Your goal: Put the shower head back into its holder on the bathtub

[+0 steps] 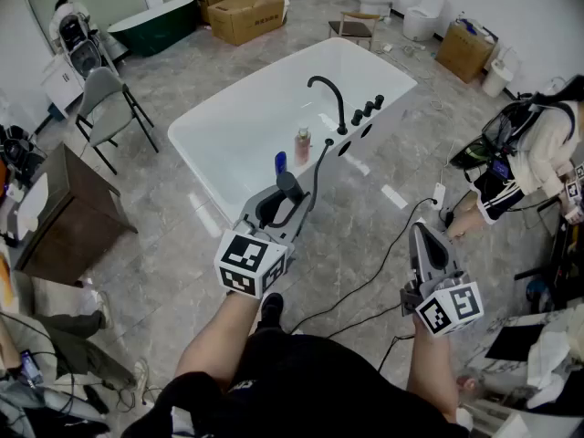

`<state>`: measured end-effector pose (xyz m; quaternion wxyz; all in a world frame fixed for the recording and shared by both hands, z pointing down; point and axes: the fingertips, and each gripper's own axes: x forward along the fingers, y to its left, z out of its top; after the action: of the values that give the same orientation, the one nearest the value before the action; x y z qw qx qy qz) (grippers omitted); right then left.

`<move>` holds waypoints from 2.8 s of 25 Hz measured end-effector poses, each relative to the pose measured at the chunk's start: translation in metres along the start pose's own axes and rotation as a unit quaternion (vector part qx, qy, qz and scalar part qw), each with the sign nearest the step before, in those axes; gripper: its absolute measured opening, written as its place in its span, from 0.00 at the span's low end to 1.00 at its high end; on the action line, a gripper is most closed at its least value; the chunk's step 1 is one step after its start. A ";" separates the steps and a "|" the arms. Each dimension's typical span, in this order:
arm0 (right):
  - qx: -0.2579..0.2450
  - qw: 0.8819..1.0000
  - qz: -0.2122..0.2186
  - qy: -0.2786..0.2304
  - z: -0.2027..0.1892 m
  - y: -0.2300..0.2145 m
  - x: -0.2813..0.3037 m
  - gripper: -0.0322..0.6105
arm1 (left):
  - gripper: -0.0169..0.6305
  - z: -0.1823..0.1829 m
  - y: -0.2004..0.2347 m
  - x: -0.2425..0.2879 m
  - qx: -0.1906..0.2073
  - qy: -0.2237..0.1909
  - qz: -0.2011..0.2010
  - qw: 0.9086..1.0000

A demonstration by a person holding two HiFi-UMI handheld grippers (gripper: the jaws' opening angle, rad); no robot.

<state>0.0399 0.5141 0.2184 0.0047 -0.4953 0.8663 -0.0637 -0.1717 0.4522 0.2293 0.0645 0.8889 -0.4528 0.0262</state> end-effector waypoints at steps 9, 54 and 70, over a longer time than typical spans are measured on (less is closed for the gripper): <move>0.008 1.000 0.000 0.007 -0.008 0.000 0.024 0.07 | 0.24 -0.003 0.021 0.005 -0.004 0.003 0.000 1.000; 0.105 0.993 -0.021 0.043 -0.050 -0.068 0.251 0.07 | 0.24 -0.011 0.173 0.174 -0.022 0.038 -0.074 0.996; 0.120 0.989 0.023 0.080 -0.061 -0.271 0.301 0.07 | 0.24 0.000 0.139 0.371 -0.019 0.067 -0.026 0.997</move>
<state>0.1148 0.1267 0.3267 -0.0036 -0.4643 0.8614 -0.2061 -0.0659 0.0741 0.2808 0.1120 0.8951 -0.4250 0.0751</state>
